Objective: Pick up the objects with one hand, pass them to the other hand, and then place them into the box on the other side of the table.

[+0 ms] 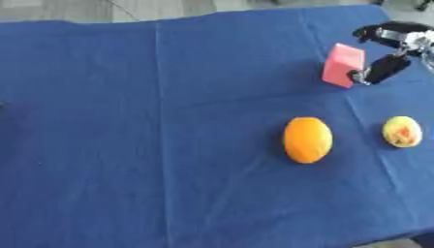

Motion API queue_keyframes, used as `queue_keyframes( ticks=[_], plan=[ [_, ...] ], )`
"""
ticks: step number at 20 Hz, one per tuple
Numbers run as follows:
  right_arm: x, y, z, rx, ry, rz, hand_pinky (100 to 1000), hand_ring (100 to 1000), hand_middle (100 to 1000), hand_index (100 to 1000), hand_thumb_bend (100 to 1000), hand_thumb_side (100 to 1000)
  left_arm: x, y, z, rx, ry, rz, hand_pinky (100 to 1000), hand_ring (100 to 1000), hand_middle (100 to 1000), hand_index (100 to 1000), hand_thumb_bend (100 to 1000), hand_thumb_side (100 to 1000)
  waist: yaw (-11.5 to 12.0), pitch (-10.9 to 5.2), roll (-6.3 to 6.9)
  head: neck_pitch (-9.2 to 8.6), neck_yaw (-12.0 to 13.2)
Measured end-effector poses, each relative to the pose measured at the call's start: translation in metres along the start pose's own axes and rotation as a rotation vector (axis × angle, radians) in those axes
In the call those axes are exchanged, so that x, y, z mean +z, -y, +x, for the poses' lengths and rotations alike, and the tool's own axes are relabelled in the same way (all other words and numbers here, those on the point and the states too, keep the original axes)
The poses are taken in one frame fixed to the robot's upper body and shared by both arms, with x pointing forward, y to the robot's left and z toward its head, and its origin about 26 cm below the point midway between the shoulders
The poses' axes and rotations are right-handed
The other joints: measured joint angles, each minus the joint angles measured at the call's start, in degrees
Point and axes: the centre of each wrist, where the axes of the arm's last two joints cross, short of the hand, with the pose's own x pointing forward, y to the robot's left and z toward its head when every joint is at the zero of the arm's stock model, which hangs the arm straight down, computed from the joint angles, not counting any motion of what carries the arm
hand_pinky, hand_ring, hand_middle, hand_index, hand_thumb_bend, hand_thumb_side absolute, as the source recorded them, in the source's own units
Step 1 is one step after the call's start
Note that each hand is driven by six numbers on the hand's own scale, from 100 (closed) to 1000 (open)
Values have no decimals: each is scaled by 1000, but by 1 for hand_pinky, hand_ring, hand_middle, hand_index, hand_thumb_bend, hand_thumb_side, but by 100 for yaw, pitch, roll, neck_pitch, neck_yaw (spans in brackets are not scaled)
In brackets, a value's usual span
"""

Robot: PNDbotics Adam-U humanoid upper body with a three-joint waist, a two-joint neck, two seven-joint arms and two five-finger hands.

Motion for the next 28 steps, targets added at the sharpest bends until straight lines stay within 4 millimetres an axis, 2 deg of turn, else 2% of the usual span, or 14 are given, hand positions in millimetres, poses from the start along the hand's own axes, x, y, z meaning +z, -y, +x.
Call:
queue_keyframes(
  ticks=[6, 14, 15, 22, 28],
  plan=[
    [2, 3, 2, -18, 7, -26, 1000, 1000, 935, 1000, 223, 225, 0, 0, 0, 0, 0, 0, 767, 740, 768, 909, 330, 901, 31, 75, 4, -53, -41],
    [2, 2, -6, -36, -29, -47, 1000, 1000, 950, 1000, 241, 204, -1, 3, 5, 10, 14, -7, 767, 740, 767, 907, 327, 901, 207, 199, -11, -175, -117],
    [1, 2, -8, -37, -35, -49, 1000, 1000, 950, 1000, 224, 195, -1, 3, 5, 10, 15, -8, 767, 740, 765, 906, 325, 902, 212, 211, -13, -193, -123],
    [2, 0, -15, -47, -66, -62, 1000, 1000, 950, 1000, 269, 195, -1, 3, 5, 10, 13, -6, 767, 739, 763, 904, 323, 904, 231, 254, -14, -204, -155],
    [2, -2, -20, -42, -92, -52, 1000, 1000, 949, 1000, 267, 210, -1, 4, 5, 10, 12, -8, 768, 739, 762, 902, 321, 905, 228, 292, -7, -246, -178]
  ],
)
